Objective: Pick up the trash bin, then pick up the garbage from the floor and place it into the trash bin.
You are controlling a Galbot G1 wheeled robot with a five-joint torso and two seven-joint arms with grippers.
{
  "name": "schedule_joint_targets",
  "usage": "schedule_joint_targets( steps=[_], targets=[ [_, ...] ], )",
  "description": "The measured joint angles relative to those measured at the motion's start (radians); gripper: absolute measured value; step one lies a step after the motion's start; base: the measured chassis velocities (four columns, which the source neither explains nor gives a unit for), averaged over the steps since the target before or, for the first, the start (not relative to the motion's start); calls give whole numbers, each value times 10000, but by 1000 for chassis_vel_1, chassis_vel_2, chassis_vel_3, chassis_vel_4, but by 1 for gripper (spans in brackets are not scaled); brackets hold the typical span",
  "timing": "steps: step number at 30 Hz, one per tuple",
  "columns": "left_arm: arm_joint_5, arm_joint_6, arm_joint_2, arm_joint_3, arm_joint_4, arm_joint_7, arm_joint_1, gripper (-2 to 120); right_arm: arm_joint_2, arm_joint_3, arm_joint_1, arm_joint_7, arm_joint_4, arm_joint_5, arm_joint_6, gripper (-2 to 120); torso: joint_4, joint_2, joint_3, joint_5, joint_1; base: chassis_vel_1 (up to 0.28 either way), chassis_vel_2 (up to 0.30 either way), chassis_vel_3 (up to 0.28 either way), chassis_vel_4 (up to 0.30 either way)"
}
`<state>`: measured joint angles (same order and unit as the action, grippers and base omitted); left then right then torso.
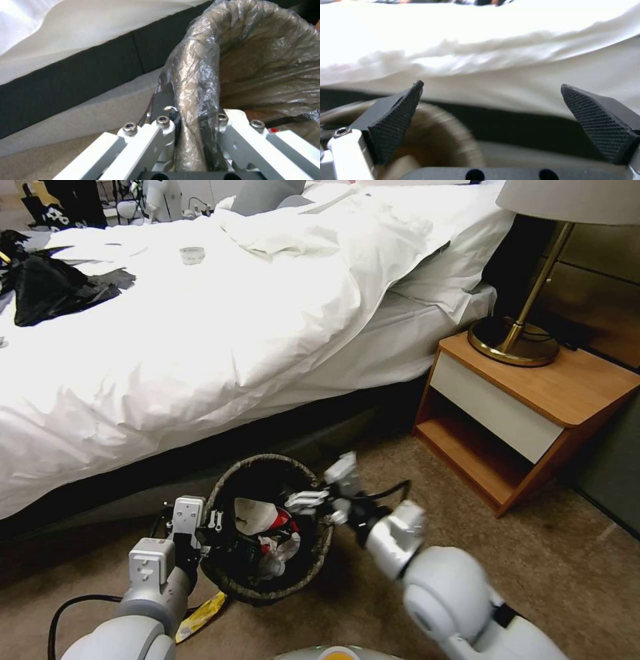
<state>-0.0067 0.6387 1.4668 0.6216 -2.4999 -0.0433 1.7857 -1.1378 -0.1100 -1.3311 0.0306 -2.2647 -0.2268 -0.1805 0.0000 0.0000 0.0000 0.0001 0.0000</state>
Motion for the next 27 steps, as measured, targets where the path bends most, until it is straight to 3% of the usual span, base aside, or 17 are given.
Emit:
schedule_joint_targets(
  steps=[4, 13, 20, 27],
  targets=[
    [7, 0, 3, 23, 0, 5, 22, 5, -487, -1720, -762, -42, -1, 399, 960, 100, 2, 0, 0, 0, 0, 0, 0, 0, 0],
    [39, -6, -26, 20, 0, 8, 22, 5, -1181, -4259, -2312, -40, 35, 384, 1767, 100, 0, 0, 0, 0, 0, 0, 0, 0, 0],
    [50, 26, -51, 39, 0, 10, -19, 5, -1521, -4902, -3538, -156, 200, 472, 2591, 100, -1, 1, 0, -1, 0, 0, 0, 0, 0],
    [105, 228, -18, -29, 0, 15, -70, 5, -1782, -4704, -4149, -600, 383, 714, 2993, 100, 0, 0, 0, -1, 0, 0, 0, 0, 0]
  ],
)
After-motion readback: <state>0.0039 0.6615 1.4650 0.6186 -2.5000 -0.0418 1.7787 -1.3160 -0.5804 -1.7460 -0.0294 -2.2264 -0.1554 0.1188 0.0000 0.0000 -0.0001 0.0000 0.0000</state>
